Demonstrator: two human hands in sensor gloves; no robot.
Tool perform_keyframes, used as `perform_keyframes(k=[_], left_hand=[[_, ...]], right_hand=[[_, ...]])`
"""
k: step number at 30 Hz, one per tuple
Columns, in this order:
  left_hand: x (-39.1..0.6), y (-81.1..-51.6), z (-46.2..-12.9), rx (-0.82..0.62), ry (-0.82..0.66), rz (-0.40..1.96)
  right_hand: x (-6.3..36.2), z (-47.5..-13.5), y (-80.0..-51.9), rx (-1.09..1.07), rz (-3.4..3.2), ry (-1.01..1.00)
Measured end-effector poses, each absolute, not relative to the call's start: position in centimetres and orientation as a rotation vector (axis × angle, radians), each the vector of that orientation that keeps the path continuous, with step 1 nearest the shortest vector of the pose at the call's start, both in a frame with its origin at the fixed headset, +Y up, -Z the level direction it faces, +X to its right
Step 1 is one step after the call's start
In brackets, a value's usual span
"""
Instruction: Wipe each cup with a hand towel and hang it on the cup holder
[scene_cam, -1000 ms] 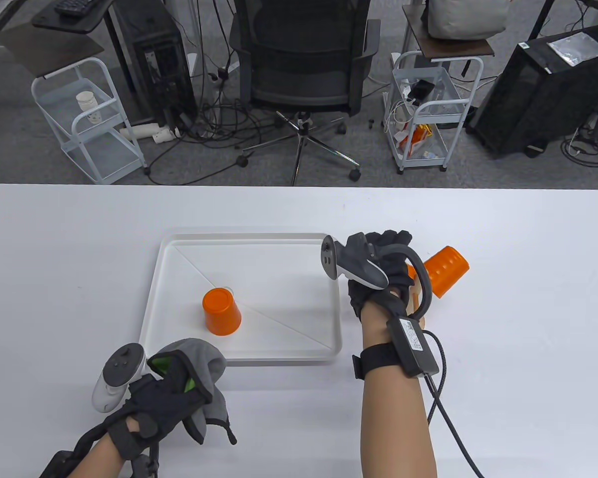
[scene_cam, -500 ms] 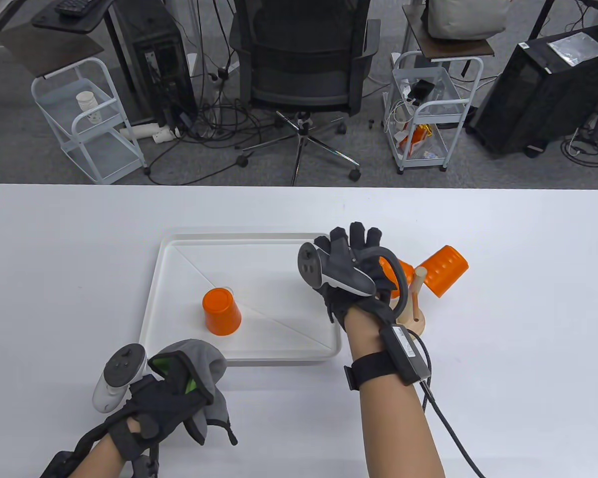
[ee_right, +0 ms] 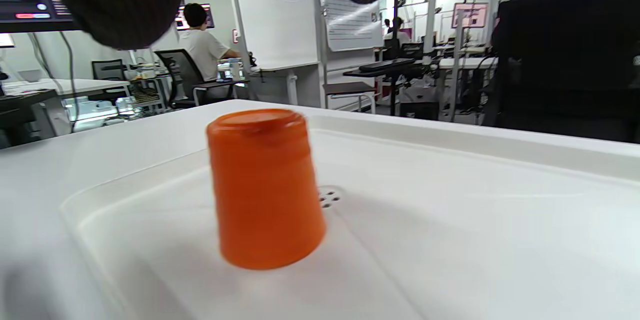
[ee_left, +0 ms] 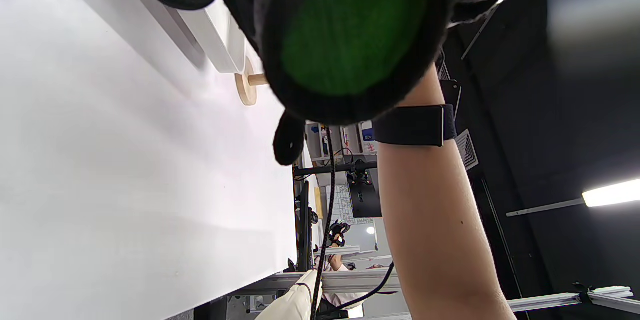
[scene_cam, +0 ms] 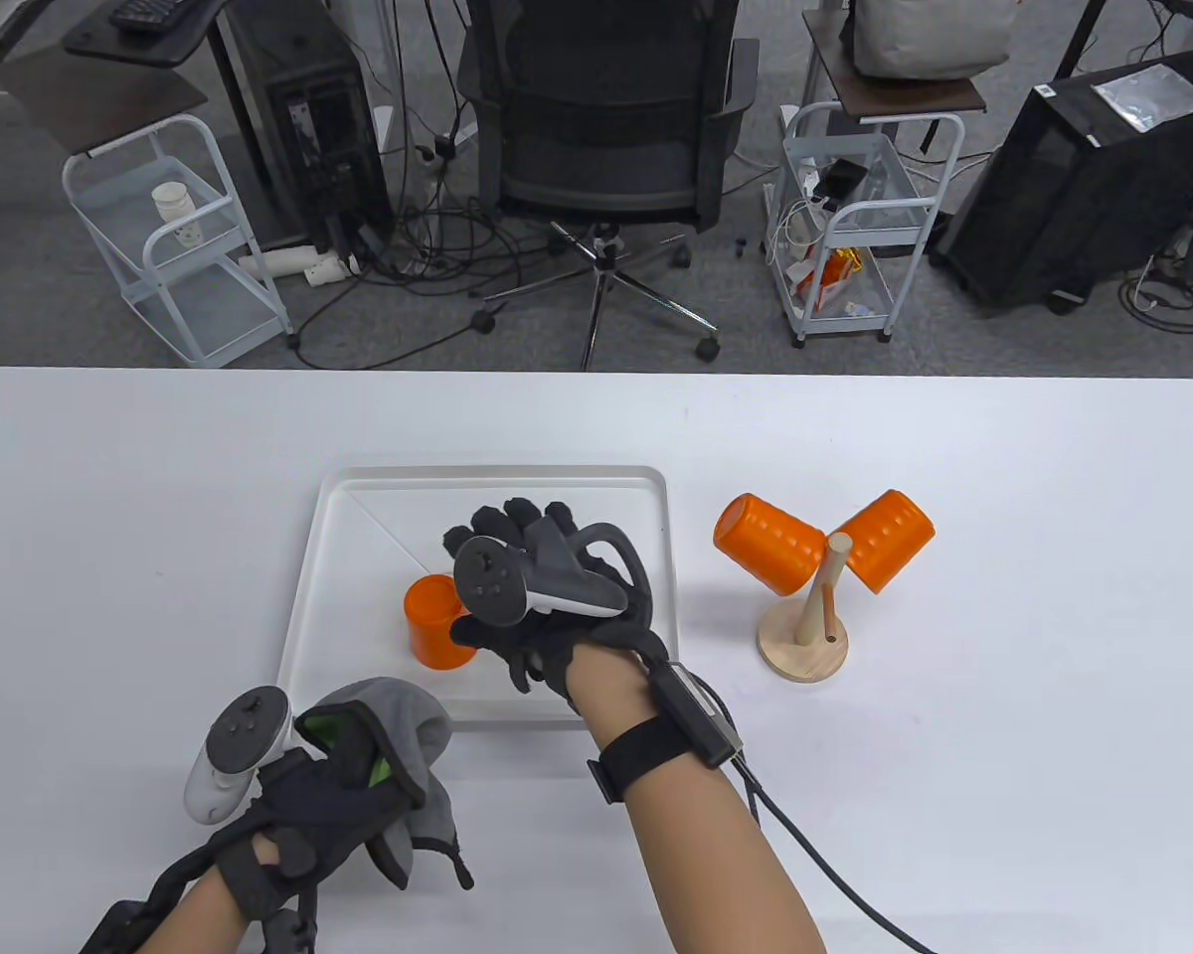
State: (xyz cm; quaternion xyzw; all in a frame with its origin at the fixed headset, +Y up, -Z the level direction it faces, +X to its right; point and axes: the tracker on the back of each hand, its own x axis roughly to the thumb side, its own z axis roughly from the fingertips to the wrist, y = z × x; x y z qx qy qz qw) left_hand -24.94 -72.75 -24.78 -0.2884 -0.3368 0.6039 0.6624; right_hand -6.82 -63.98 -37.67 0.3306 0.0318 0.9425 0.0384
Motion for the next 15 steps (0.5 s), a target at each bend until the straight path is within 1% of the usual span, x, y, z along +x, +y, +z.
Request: perform_keyframes(k=[5, 15], left_hand=[[-24.9, -72.8, -24.7, -0.654, -0.764, 1.363], [-24.9, -72.8, -24.7, -0.655, -0.767, 1.360]], right_hand=[[-8.9, -37.8, -66.3, 1.093, 2.838, 0.176], [-10.6, -37.9, -69.7, 1.109, 2.772, 0.202]])
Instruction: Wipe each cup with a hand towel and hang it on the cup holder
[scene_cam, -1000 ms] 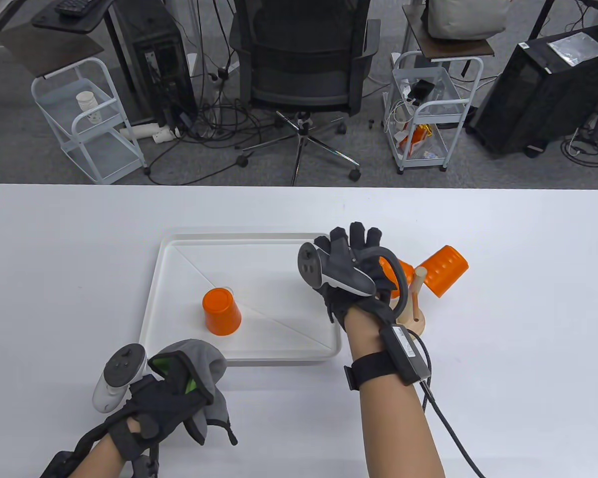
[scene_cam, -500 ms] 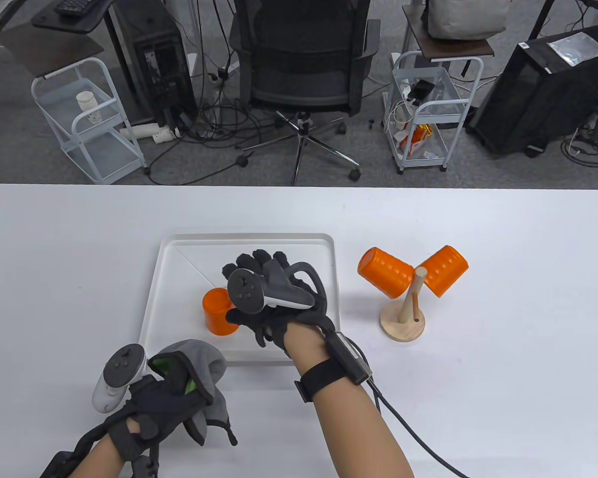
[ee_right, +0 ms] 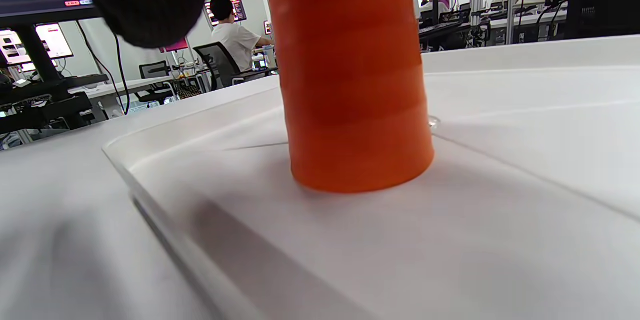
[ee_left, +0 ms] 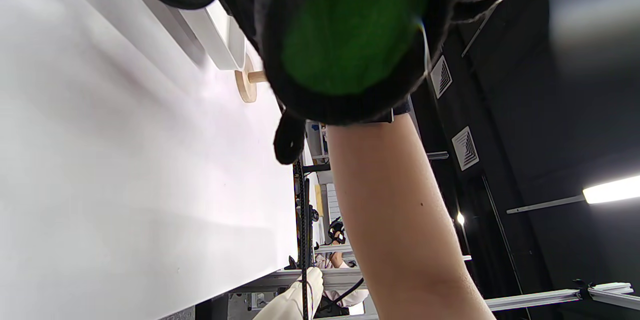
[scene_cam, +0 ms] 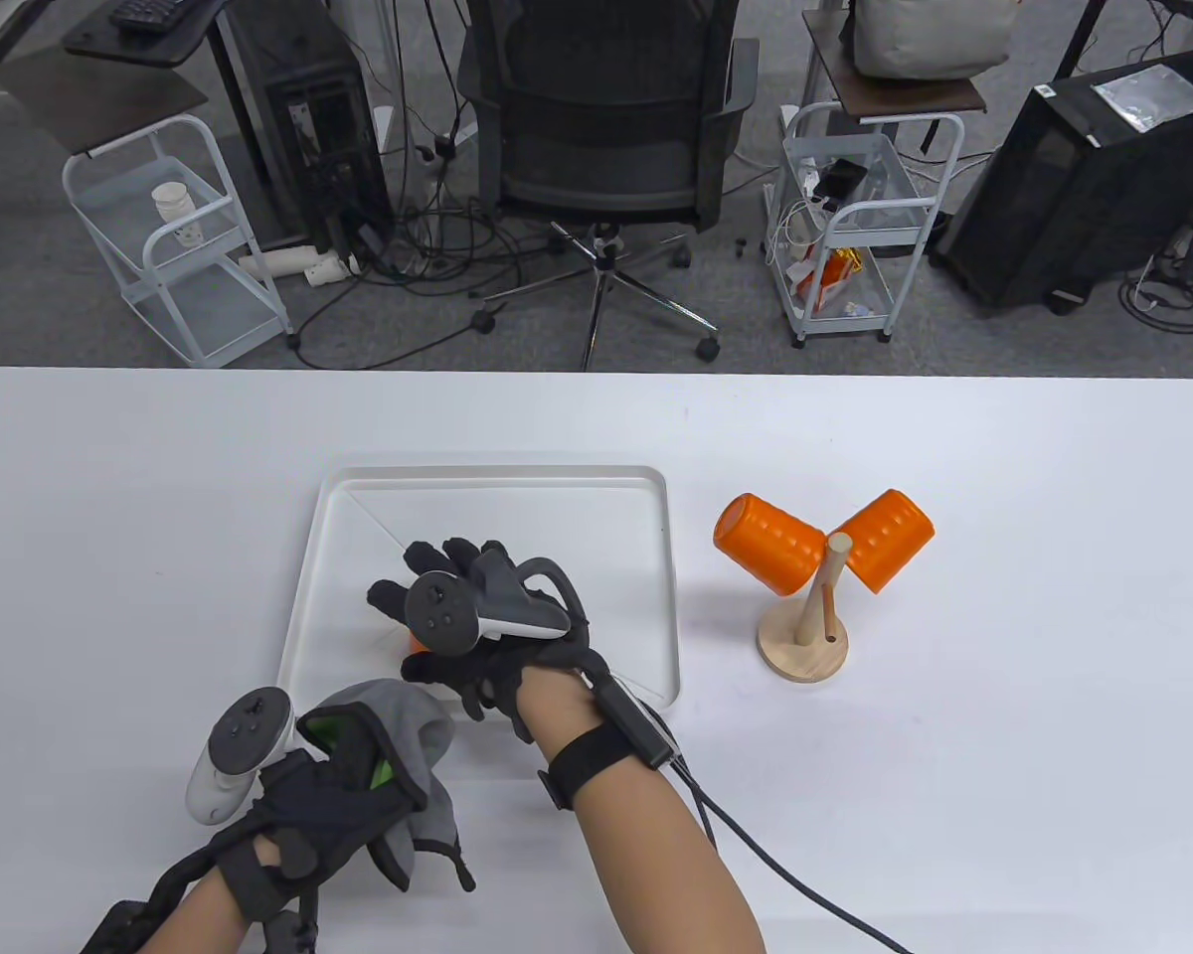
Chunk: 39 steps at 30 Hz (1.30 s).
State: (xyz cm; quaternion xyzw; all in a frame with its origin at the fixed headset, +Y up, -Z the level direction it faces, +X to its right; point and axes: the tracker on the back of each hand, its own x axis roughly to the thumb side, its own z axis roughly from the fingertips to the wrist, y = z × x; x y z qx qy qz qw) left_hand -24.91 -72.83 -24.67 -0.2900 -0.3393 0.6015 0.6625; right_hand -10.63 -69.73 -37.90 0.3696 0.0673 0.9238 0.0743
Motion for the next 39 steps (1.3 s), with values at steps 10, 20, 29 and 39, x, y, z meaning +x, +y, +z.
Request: perform_keyframes(k=[10, 20, 29, 39], left_hand=[[-24.9, -72.9, -24.6, -0.655, -0.768, 1.357], [-24.9, -72.8, -24.7, -0.650, -0.769, 1.356], [-24.9, -72.8, -24.7, -0.643, -0.777, 1.355], [-25.1, -72.7, -24.7, -0.634, -0.776, 1.357]], right_hand=[[-11.1, -37.7, -71.3, 1.095, 2.849, 0.151], [-11.1, -37.6, -71.0, 1.080, 2.866, 0.010], [-9.6, -36.9, -69.9, 1.038, 2.770, -0.117], [-6.0, -35.1, -68.2, 0.926, 2.586, -0.213]])
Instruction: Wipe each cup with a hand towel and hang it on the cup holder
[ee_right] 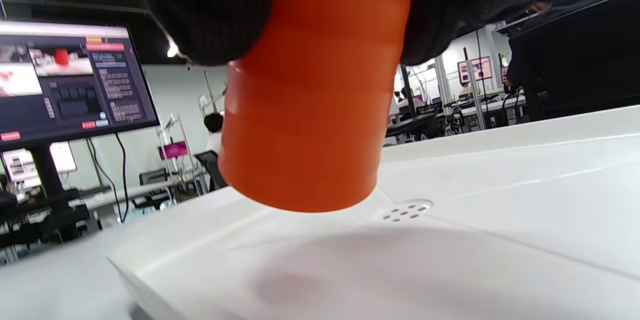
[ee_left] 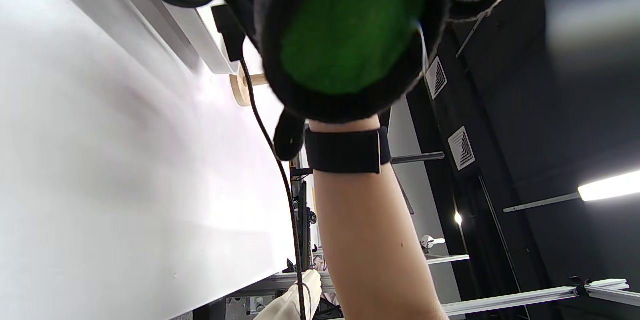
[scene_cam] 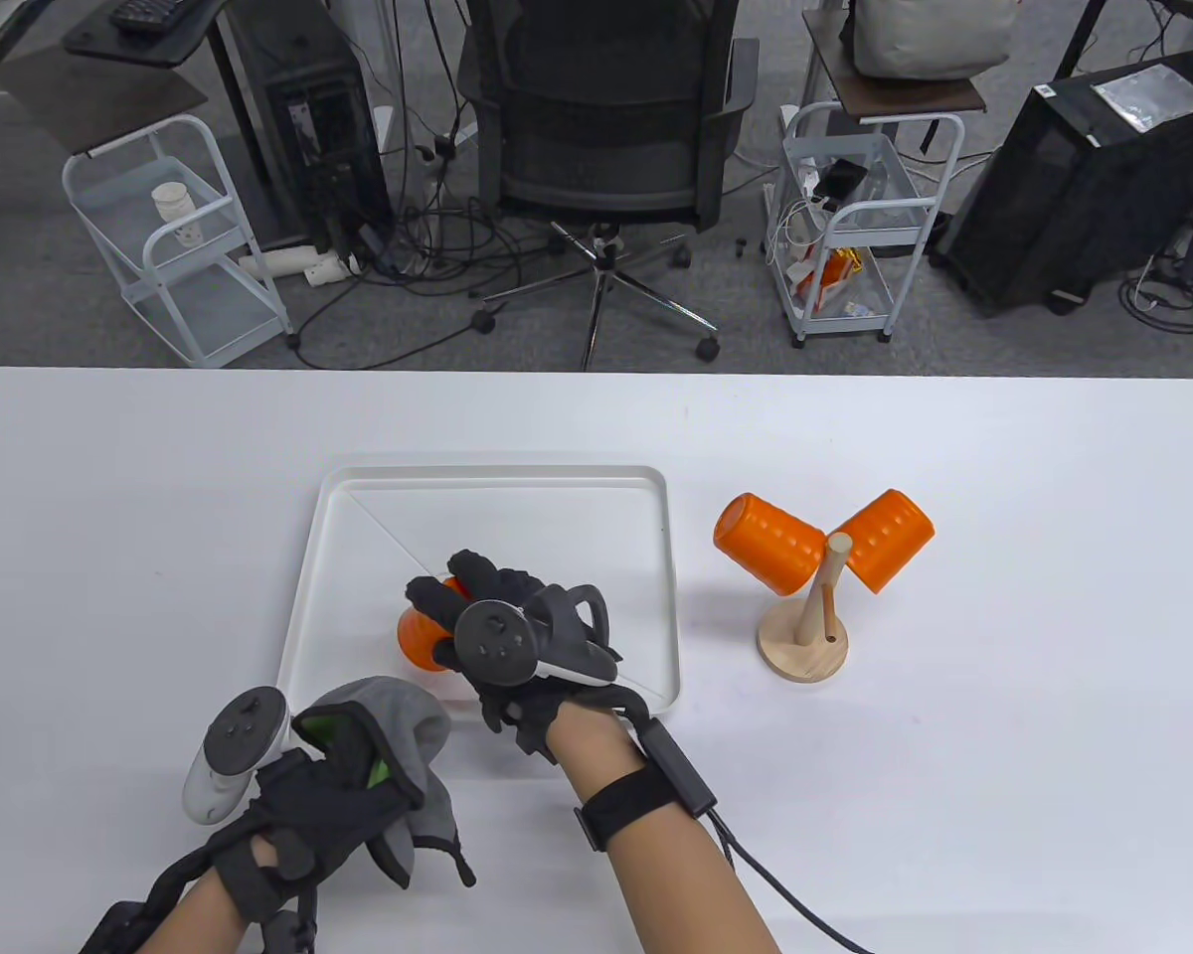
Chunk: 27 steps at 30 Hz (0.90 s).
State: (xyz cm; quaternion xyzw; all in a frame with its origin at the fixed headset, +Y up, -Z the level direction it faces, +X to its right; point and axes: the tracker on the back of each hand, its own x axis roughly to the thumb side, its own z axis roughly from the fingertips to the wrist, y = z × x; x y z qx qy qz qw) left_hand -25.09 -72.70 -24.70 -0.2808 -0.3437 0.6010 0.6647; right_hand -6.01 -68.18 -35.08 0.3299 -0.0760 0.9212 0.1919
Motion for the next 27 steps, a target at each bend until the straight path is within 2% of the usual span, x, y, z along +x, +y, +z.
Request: perform_keyframes(k=[17, 27], left_hand=[[-25.2, -72.7, -24.7, -0.622, -0.778, 1.337], [-25.0, -72.5, -24.4, -0.613, -0.806, 1.323]], right_hand=[[3.3, -29.2, -67.5, 0.616, 2.209, -0.280], [4.4, -26.4, -68.6, 0.583, 1.935, -0.253]])
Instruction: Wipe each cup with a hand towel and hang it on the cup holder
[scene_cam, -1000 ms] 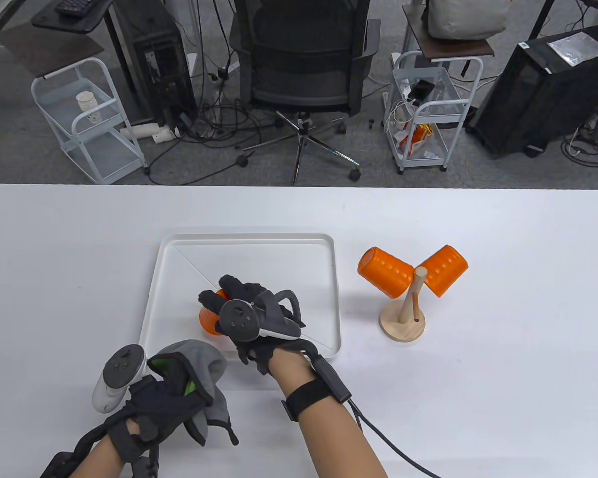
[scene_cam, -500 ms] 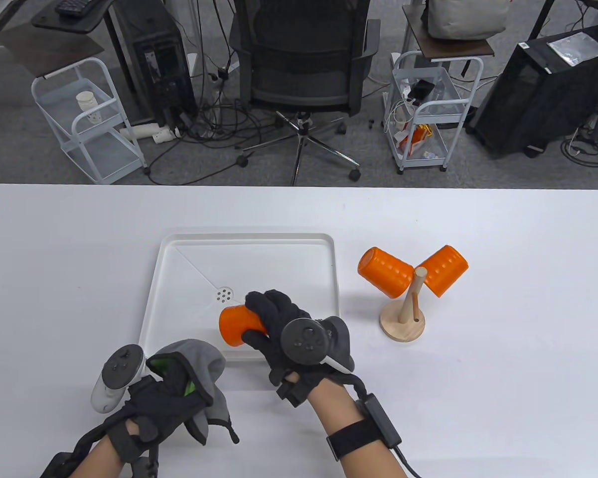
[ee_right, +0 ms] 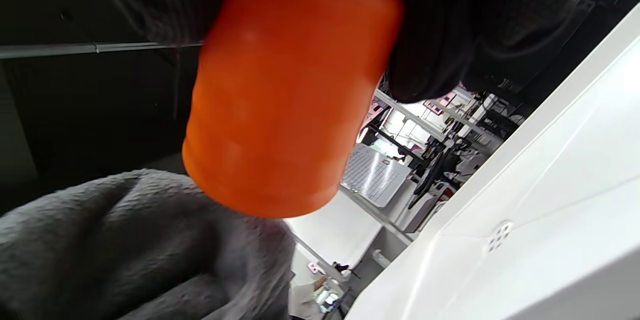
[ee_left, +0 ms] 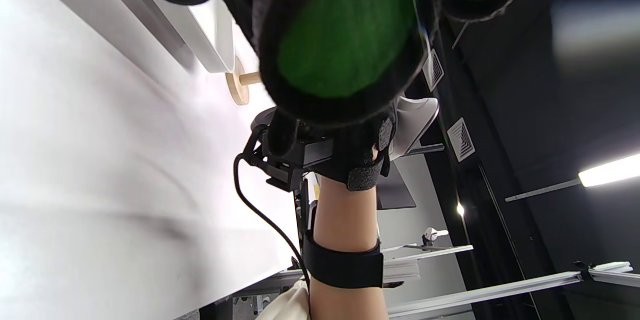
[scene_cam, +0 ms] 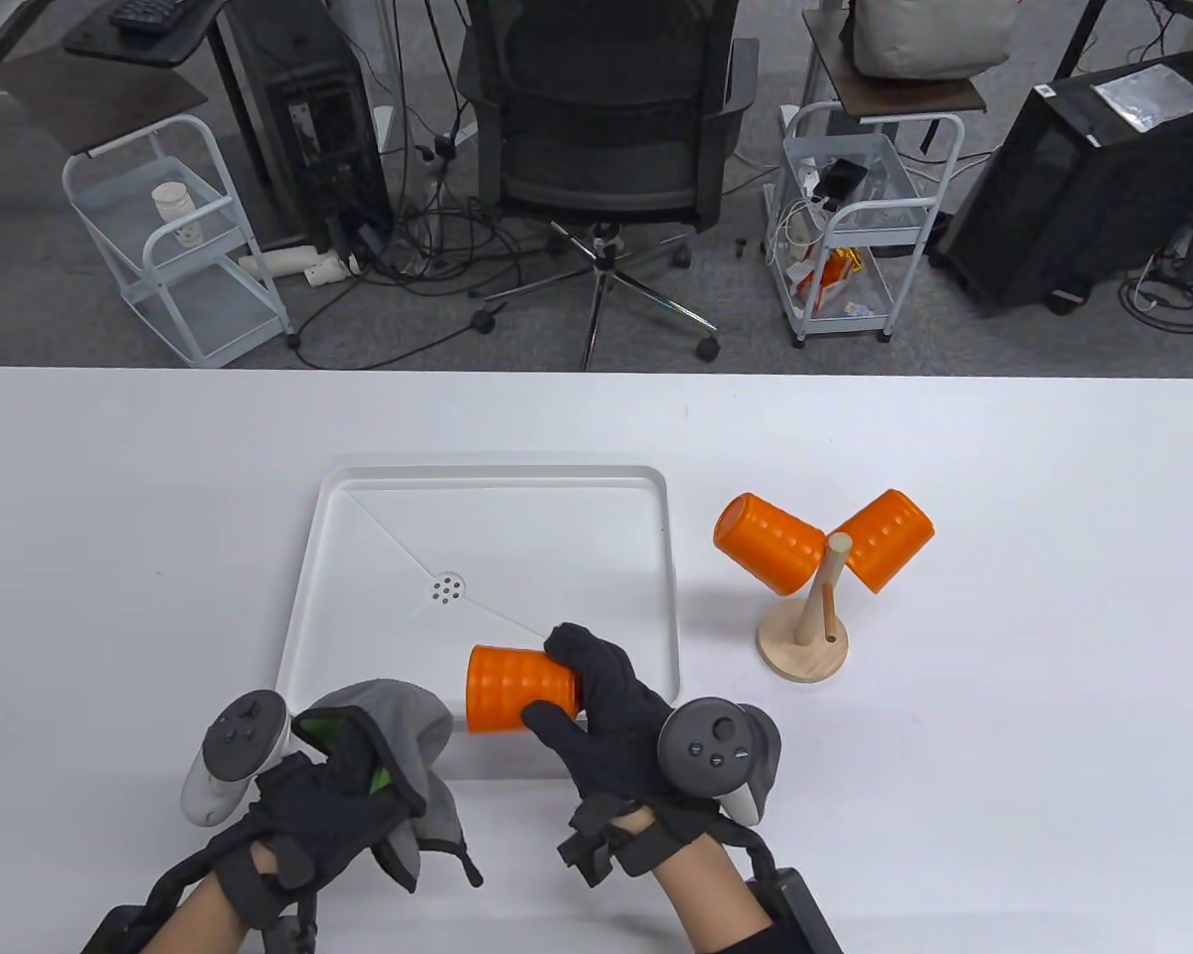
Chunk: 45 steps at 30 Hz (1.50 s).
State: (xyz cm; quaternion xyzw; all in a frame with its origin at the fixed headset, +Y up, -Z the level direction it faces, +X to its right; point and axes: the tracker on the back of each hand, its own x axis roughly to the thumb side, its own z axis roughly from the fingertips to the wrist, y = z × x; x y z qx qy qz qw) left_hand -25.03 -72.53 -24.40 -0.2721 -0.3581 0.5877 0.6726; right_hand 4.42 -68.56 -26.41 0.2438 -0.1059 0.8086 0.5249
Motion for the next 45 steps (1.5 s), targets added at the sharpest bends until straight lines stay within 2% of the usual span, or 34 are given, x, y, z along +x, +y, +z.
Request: perform_keyframes(k=[35, 45], left_hand=[[-23.0, -72.5, -23.0, -0.667, -0.962, 1.238], [-22.7, -72.8, -22.8, -0.702, -0.984, 1.217]], right_hand=[[1.6, -23.5, -69.7, 0.738, 1.764, -0.029], [0.8, -22.9, -69.8, 0.796, 1.847, -0.074]])
